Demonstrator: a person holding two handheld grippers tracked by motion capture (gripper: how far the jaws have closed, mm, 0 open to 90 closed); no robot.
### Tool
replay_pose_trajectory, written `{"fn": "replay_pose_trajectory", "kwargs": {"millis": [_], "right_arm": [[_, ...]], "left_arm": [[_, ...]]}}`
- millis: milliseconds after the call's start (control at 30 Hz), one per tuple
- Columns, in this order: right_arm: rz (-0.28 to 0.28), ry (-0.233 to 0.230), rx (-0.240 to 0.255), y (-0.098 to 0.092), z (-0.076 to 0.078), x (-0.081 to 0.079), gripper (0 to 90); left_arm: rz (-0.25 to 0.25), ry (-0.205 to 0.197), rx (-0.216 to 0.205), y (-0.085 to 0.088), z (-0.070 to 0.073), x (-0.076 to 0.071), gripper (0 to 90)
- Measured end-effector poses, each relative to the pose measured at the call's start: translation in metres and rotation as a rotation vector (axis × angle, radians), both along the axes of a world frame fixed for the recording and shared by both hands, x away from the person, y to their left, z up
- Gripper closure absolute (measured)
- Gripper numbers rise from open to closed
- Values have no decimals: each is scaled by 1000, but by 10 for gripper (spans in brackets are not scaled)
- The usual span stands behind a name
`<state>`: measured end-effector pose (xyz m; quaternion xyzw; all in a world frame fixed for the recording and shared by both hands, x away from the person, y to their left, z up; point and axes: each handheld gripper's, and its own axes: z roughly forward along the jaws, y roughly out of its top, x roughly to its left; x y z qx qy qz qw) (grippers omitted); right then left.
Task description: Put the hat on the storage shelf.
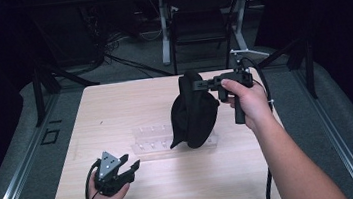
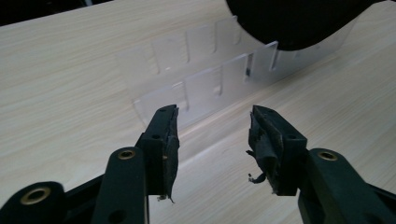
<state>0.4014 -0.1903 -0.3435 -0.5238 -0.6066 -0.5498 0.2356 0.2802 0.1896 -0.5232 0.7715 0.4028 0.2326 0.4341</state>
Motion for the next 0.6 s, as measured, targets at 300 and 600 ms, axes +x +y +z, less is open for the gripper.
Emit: {"fn": "replay_pose_trajectory", "kwargs": {"millis": [300, 600], "right_arm": [[15, -1, 24, 9, -2, 2, 880], [18, -3, 41, 16, -3, 3, 880]], "left_arm": [[-81, -21, -10, -37, 17, 7, 528], [-151, -44, 4, -67, 33, 8, 562]]}}
